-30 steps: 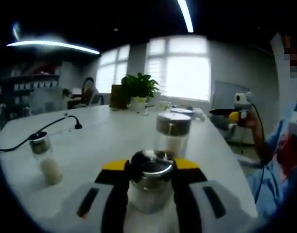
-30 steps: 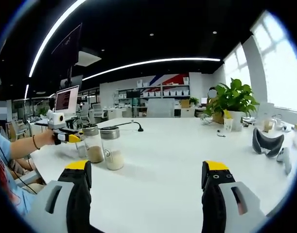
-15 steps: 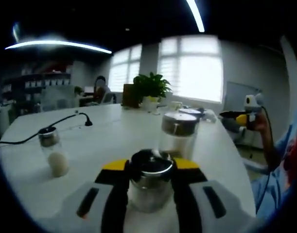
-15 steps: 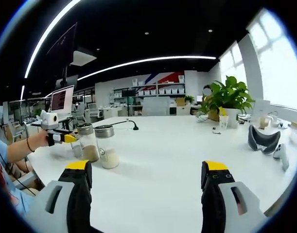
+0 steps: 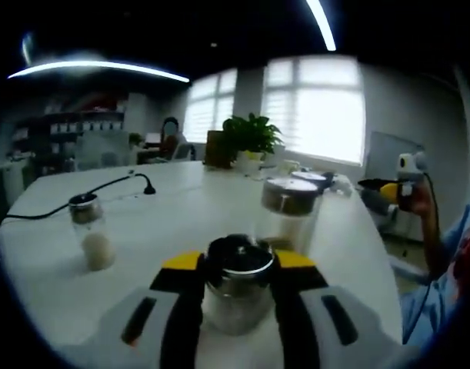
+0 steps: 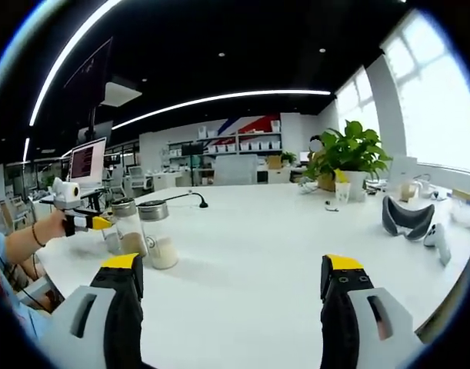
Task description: Rotate the seasoning bottle until the label or dispensing opening points toward the visible target arrow and the bottle remains upright within the marked orientation range
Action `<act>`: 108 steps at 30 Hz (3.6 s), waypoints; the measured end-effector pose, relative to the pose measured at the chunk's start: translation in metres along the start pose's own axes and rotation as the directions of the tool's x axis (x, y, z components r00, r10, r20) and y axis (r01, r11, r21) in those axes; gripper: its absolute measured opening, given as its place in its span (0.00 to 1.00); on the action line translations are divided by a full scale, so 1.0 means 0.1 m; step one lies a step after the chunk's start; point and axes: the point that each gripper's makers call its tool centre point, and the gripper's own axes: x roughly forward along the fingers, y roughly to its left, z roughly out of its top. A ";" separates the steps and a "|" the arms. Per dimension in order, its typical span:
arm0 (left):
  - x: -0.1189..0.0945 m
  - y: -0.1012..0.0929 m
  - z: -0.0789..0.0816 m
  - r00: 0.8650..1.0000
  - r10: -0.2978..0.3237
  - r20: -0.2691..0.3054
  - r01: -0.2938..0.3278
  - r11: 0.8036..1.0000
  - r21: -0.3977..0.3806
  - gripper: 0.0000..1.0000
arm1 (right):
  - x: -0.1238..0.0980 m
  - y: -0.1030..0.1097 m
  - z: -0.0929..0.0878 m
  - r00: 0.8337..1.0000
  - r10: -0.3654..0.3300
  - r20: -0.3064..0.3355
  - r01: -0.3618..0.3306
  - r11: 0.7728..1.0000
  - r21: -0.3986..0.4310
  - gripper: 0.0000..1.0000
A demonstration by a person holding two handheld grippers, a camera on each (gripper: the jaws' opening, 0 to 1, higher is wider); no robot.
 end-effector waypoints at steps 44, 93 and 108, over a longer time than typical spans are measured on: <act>-0.07 0.04 -0.08 0.982 0.191 0.010 -0.191 0.982 -0.003 0.37 | -0.02 -0.03 0.00 1.000 -0.005 -0.010 0.005 1.000 -0.013 0.99; -1.57 -0.18 0.45 0.928 0.293 0.229 -0.310 0.950 0.042 0.83 | 0.00 0.07 -0.01 1.000 0.014 -0.026 -0.016 0.998 -0.068 0.99; -1.82 -0.08 0.56 0.889 0.373 0.266 -0.396 0.918 0.036 1.00 | -0.01 0.11 -0.02 0.999 0.027 -0.027 -0.028 0.998 -0.060 0.99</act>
